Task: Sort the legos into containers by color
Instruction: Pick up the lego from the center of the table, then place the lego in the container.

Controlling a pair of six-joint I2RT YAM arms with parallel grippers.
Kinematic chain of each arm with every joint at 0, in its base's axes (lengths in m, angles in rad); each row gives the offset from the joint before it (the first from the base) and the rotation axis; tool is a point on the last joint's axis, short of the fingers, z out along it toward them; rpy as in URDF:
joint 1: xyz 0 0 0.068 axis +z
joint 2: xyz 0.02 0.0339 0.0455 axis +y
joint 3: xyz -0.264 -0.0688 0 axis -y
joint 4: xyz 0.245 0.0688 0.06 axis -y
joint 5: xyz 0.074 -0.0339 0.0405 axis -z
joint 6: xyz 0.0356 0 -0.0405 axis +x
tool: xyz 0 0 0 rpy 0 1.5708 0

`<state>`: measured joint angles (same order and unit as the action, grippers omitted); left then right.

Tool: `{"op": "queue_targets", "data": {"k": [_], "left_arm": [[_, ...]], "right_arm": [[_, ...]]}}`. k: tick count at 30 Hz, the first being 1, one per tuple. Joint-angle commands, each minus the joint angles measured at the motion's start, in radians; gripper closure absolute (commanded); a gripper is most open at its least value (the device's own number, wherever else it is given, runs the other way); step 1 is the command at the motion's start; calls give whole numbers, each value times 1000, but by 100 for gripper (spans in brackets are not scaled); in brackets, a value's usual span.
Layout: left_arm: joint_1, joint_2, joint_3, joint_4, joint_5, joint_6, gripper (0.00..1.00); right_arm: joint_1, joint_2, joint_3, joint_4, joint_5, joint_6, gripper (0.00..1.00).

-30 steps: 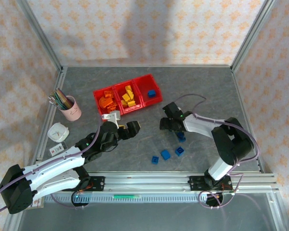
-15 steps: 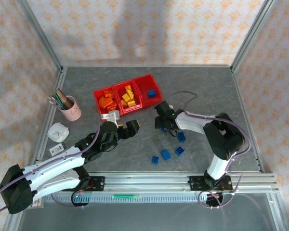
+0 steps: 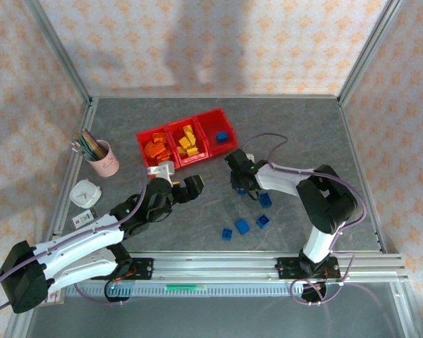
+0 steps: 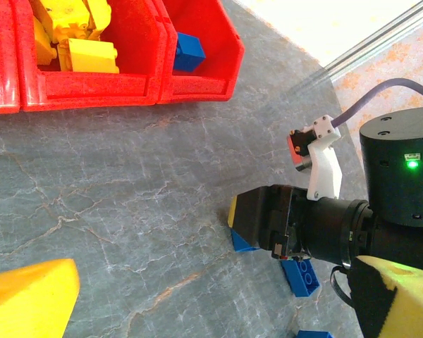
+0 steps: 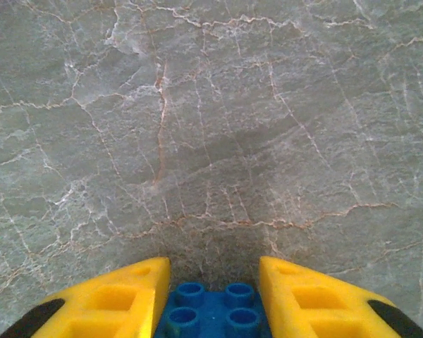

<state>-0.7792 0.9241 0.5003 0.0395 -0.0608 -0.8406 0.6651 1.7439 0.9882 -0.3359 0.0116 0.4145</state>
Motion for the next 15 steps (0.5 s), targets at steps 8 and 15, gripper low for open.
{"op": "queue_targets", "data": {"k": [8, 15], "left_arm": [[2, -54, 13, -23, -51, 26, 1], [98, -44, 50, -43, 22, 74, 1]], "right_arm": [[-8, -9, 147, -26, 23, -47, 73], [-48, 120, 377, 7, 12, -99, 73]]}}
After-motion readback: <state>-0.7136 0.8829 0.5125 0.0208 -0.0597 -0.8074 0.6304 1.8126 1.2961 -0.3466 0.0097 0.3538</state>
